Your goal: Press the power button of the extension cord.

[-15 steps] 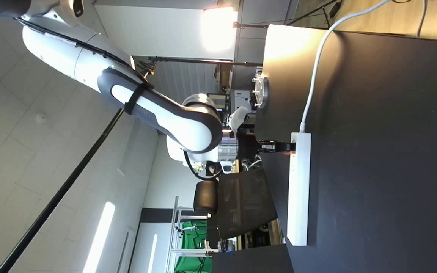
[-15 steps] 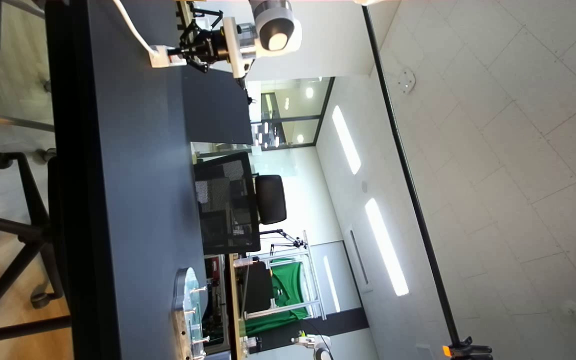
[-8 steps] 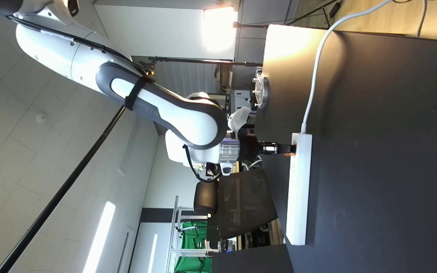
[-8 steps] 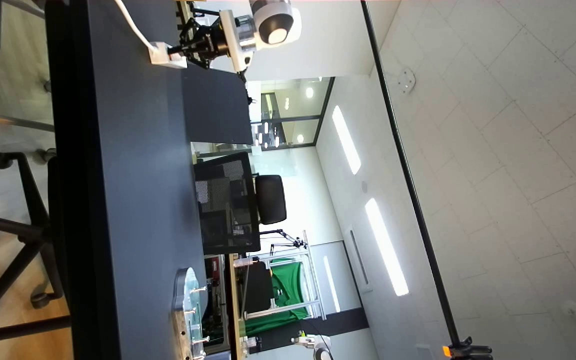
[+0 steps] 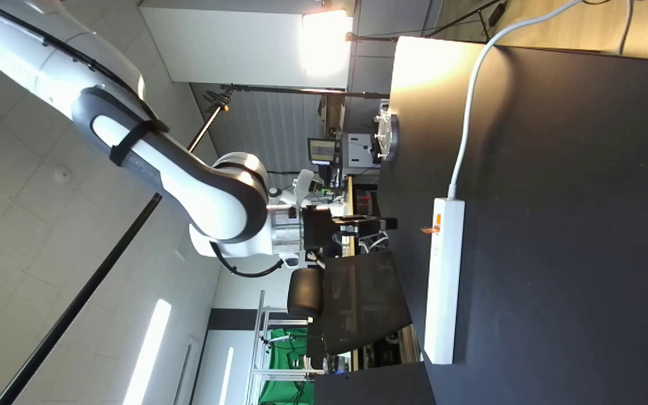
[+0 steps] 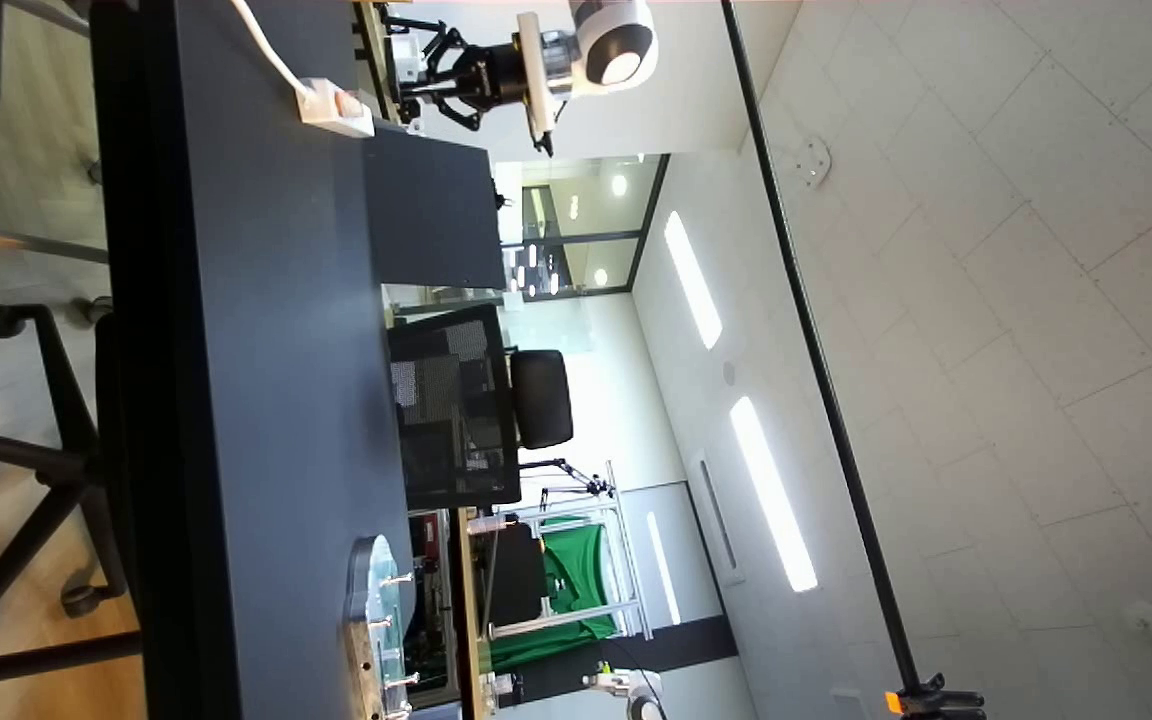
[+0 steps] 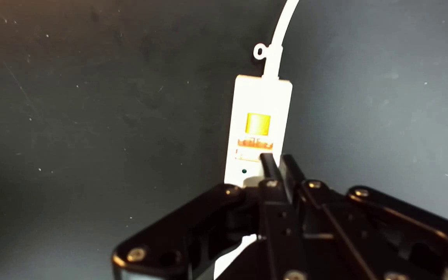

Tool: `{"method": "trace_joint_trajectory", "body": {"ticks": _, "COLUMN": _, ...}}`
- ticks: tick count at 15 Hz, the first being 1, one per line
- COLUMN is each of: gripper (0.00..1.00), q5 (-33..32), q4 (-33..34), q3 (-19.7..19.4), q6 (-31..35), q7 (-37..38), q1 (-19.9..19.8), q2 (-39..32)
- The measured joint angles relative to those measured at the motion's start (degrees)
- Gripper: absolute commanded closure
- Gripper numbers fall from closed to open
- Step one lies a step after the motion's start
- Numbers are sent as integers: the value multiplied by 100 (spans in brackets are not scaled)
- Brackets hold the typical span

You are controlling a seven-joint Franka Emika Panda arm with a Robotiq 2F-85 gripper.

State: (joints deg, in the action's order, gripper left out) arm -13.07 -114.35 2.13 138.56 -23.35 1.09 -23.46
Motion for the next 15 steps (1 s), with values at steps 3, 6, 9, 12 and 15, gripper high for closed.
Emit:
{"method": "trace_joint_trajectory", "body": {"ticks": 3, "gripper": 40, "q5": 78, "q4": 132, "q3": 3, "q6": -756, "q7": -90, "q1": -23, "q2": 206}}
{"method": "trace_joint_trajectory", "body": {"ticks": 6, "gripper": 20, "q5": 204, "q4": 249, "q3": 9, "q6": -1178, "q7": -274, "q1": -83, "q2": 242}}
{"method": "trace_joint_trajectory", "body": {"ticks": 9, "gripper": 1, "q5": 297, "q4": 303, "q3": 11, "q6": -1314, "q7": -416, "q1": -157, "q2": 242}}
{"method": "trace_joint_trajectory", "body": {"ticks": 12, "gripper": 4, "q5": 339, "q4": 336, "q3": 14, "q6": -1372, "q7": -489, "q1": -218, "q2": 242}}
{"method": "trace_joint_trajectory", "body": {"ticks": 15, "gripper": 0, "q5": 333, "q4": 331, "q3": 19, "q6": -1362, "q7": -494, "q1": -228, "q2": 221}}
